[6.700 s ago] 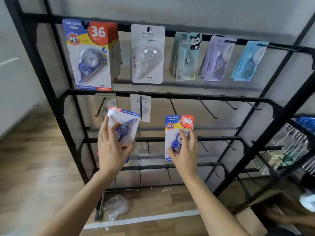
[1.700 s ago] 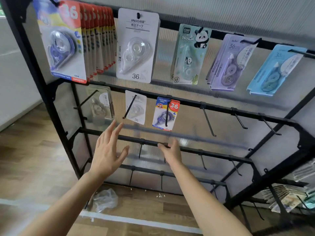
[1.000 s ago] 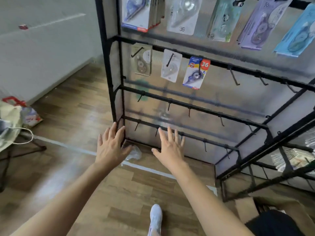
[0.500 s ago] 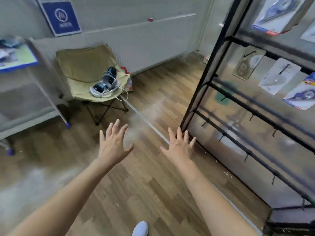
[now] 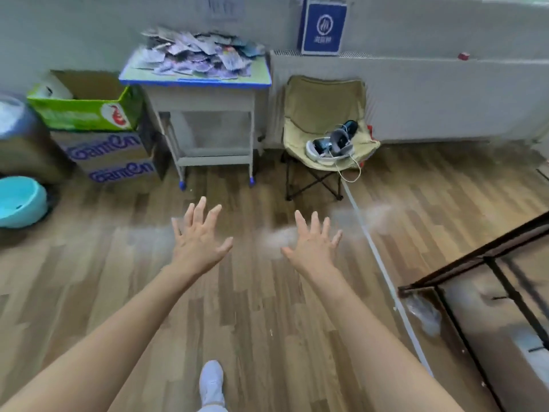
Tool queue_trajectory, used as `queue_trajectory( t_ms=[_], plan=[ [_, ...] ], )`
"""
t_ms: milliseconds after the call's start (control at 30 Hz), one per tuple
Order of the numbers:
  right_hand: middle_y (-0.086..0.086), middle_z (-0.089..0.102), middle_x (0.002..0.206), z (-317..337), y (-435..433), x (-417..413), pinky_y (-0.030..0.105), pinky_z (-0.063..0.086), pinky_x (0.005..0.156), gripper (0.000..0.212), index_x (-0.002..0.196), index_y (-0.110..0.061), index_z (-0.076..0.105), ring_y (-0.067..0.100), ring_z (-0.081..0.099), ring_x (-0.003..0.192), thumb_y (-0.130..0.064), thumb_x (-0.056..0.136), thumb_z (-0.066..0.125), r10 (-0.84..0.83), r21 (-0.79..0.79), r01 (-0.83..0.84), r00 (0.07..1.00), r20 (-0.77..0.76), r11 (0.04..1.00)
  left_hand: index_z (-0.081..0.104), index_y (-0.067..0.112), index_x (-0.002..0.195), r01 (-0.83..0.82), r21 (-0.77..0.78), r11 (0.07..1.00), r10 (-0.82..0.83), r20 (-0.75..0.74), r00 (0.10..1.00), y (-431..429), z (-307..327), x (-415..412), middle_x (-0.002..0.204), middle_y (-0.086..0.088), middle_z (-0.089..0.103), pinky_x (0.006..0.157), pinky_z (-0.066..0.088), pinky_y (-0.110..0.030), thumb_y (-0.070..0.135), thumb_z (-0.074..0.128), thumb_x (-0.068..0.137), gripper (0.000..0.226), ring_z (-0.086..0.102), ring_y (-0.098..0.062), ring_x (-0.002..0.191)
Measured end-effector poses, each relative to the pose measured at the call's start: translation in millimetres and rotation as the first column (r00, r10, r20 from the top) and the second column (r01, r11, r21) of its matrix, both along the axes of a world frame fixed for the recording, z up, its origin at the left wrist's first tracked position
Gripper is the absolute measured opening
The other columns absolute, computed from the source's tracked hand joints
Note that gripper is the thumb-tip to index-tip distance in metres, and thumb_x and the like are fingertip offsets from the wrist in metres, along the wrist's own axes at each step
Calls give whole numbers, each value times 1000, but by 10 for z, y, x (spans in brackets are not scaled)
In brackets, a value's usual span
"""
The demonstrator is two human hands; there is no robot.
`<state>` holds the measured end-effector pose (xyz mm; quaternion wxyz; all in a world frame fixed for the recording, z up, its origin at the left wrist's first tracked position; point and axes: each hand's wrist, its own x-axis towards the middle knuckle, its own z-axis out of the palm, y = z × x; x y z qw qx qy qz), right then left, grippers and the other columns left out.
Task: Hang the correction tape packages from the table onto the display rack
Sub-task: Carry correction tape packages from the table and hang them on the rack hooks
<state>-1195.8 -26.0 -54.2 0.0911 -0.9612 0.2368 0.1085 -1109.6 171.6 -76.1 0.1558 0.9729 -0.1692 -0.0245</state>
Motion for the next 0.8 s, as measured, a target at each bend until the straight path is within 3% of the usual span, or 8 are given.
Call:
queue_trajectory(
  t_ms=[367,800],
  plan=[
    [11,-2,160,220,797,1901,57,1,113,80,151,-28,-4,36,-3,146,-51,92,45,133,-46,-130,988,82,990,17,27,149,-134,-51,990,138,73,988,835,356,1656,159,-2,5,115,3,-53,43,57,88,76,2,-22,146],
    [11,2,160,311,58,4299,52,9,115,79,151,-28,-4,34,3,146,-47,94,46,105,10,-107,988,110,994,17,28,149,-127,-51,991,131,89,987,100,380,4033,159,-2,3,116,4,-50,47,53,89,73,1,-23,146]
  ],
)
